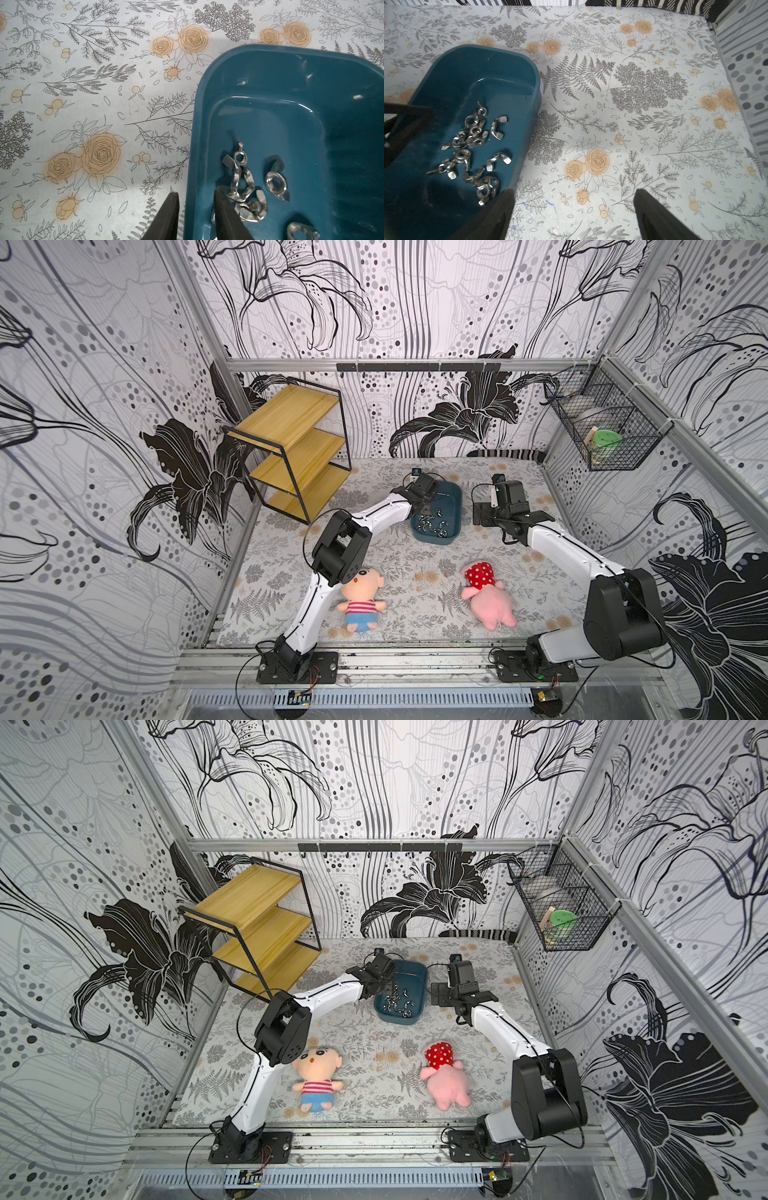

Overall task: Take out the wing nut from the storage box
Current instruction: Move the storage box to the center of the board.

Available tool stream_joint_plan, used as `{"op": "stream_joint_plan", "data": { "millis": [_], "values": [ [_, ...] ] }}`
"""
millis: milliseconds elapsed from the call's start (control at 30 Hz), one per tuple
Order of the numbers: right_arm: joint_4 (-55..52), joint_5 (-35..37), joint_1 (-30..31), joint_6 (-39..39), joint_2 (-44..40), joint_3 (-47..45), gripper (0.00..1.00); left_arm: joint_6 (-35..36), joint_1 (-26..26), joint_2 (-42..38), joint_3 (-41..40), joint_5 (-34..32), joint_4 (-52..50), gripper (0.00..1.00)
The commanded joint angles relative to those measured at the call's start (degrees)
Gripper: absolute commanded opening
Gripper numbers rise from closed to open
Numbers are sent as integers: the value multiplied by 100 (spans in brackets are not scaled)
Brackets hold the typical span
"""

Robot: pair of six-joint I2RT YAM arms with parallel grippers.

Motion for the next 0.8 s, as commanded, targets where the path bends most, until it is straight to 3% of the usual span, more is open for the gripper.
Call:
{"op": "stream_joint_plan", "data": {
  "millis": [0,233,767],
  "values": [
    [-113,-62,69,63,59,124,96,-74,81,43,-42,58,141,34],
    [-150,-80,149,89,37,88,95,-101,177,-9,-200,19,178,21],
    [-252,-29,478,115,219,272,96,-35,628,-635,-1261,-121,456,13]
  ]
}}
